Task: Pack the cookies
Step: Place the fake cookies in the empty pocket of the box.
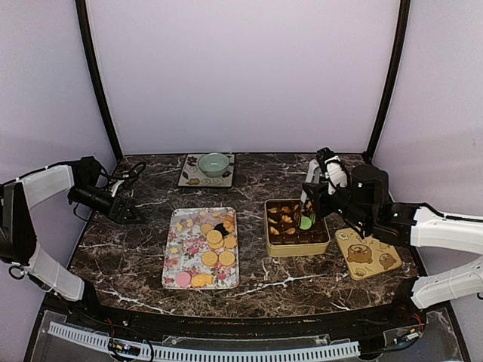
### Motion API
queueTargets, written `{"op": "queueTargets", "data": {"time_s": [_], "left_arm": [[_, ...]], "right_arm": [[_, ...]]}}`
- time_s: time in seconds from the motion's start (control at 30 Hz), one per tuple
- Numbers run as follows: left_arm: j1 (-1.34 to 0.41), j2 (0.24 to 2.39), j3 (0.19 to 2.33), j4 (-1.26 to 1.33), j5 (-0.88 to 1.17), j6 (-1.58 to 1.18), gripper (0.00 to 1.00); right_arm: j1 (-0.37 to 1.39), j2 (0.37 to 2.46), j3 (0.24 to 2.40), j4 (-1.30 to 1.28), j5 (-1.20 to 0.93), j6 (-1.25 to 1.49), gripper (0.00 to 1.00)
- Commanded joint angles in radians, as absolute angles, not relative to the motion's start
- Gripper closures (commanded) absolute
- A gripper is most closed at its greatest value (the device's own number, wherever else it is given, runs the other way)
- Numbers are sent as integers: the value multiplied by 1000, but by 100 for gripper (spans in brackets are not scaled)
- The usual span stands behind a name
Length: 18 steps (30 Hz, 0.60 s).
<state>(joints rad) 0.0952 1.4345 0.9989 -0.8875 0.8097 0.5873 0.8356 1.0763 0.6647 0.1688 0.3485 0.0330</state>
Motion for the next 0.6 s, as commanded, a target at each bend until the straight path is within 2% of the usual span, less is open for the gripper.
{"op": "queueTargets", "data": {"time_s": [0.0, 0.33, 0.57], "left_arm": [[93, 1433, 1028, -899, 813, 591, 4], [93, 1427, 1033, -906, 815, 592, 4], [93, 1425, 1034, -905, 815, 593, 4]], "right_arm": [[824, 1080, 660, 254, 346, 50, 61], [824, 1088, 688, 246, 327, 46, 58], [824, 1085, 702, 219, 311, 52, 65]]}}
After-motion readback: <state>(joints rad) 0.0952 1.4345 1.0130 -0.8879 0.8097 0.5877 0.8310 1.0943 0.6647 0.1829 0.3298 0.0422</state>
